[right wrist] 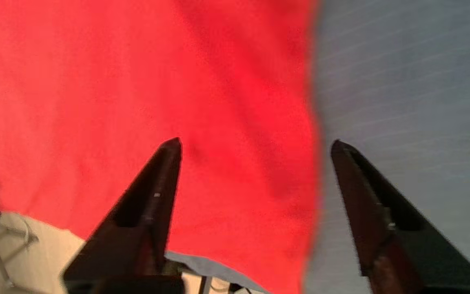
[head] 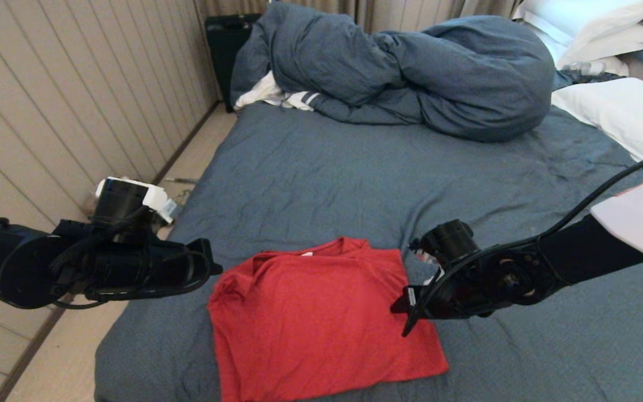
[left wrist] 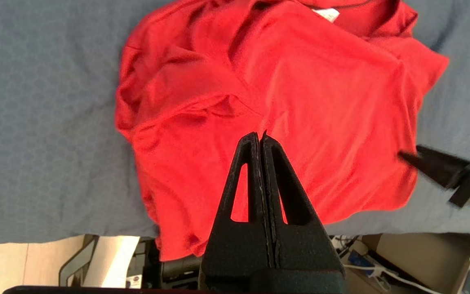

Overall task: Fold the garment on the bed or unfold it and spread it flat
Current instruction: Fold the red T-shirt

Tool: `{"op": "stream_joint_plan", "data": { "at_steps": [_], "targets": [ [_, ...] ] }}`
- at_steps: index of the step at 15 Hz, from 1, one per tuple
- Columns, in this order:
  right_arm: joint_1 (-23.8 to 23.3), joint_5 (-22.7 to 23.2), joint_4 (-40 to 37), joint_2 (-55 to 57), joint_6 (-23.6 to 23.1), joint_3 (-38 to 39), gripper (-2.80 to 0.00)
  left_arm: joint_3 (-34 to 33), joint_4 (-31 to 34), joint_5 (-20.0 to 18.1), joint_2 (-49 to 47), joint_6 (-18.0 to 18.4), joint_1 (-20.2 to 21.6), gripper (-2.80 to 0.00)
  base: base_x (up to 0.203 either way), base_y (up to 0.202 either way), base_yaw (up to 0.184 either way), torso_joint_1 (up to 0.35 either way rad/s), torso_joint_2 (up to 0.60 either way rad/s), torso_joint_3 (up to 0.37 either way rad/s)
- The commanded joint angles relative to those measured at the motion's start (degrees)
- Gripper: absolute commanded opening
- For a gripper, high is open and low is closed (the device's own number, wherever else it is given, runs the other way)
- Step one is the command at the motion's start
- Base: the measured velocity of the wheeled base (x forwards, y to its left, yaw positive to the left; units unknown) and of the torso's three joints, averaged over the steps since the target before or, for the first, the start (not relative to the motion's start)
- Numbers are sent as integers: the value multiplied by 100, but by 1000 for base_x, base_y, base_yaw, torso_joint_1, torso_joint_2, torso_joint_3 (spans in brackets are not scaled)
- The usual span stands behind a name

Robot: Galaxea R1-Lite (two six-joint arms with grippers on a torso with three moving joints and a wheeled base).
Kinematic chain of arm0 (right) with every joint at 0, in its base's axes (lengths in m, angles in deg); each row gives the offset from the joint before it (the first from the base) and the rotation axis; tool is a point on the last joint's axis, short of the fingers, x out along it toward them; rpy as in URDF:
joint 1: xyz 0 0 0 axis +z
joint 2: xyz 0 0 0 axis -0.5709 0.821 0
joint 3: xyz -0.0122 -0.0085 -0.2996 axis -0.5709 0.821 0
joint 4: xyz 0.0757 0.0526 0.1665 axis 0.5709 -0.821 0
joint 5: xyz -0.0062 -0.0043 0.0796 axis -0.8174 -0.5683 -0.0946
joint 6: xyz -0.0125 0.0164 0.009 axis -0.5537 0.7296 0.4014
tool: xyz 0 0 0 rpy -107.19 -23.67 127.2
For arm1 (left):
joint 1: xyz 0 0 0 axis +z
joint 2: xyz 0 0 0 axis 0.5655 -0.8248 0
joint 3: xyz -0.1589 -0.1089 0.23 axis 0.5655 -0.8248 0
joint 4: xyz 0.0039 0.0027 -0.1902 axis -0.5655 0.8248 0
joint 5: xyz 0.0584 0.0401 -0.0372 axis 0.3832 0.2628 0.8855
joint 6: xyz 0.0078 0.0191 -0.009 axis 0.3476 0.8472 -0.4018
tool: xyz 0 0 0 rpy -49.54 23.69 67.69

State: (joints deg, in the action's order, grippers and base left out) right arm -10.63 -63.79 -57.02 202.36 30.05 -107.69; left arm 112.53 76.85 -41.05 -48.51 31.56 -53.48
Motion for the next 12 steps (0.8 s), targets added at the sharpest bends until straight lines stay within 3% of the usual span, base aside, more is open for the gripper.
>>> {"op": "stream_joint_plan", "data": {
  "at_steps": [1,5,10,11,12],
  "targets": [
    [134,4,11,222,11,-37,0,-3,-9,-8,-58,-22,-3,-280,0,0,0,0,0,0],
    [400,-25,33,553,20,-274,0,6,-17,-8,-58,-30,6,-280,0,0,0,0,0,0],
    [386,-246,216,783,11,-439,0,6,-26,1,-106,-13,6,-280,0,0,0,0,0,0],
    [394,-339,233,793,11,-439,-280,15,-25,1,-145,-13,6,-280,0,0,0,0,0,0],
    [406,-415,328,792,11,-421,-280,24,-22,1,-154,-13,6,-280,0,0,0,0,0,0]
  ]
}}
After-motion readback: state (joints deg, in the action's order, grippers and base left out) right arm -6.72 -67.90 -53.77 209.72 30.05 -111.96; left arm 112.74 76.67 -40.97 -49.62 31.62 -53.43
